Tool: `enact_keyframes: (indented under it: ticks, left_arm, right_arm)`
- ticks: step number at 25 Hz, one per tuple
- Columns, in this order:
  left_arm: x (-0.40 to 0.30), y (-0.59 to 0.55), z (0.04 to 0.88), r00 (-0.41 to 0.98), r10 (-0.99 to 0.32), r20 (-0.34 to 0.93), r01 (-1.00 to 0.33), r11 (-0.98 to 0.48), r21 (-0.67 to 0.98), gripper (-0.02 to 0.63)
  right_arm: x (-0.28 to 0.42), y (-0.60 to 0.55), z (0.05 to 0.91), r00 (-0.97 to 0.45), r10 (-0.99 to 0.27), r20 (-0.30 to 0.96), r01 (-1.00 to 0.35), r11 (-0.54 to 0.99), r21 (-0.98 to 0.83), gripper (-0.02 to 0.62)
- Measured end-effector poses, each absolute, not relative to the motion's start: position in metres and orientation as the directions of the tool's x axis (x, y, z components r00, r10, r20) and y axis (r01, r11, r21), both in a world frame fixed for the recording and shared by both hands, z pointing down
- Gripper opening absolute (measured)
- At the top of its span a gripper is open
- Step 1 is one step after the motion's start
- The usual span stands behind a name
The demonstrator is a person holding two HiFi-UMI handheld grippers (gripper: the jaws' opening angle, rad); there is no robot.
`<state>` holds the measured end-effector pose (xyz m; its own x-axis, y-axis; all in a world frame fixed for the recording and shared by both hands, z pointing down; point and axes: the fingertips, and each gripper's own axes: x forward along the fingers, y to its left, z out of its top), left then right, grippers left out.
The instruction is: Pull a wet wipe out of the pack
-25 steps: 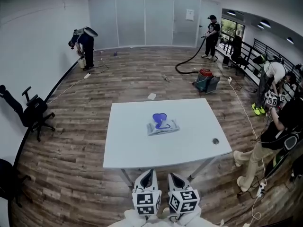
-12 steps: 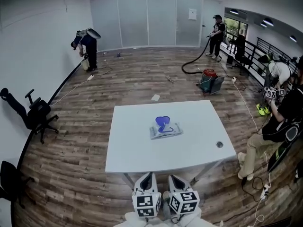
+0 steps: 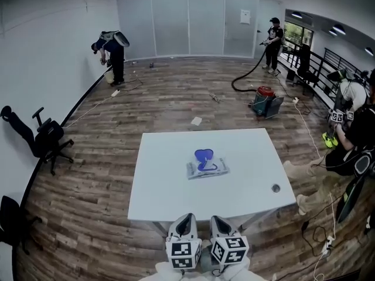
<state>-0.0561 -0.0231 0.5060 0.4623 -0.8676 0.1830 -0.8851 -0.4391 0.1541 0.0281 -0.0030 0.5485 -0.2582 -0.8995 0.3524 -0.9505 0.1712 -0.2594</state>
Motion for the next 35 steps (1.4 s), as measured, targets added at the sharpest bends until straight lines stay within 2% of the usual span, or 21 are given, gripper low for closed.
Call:
enact_keyframes:
  ticks: [35]
  left_arm:
    - [0.022,-0.208,0.497,0.390,-0.894,0.218,-0.920,-0.370,0.127,-0.003]
  right_arm:
    - [0.111,-0.195,0.544,-0.333,-0.873,0.358,-0.929,0.238,-0.284,0.009]
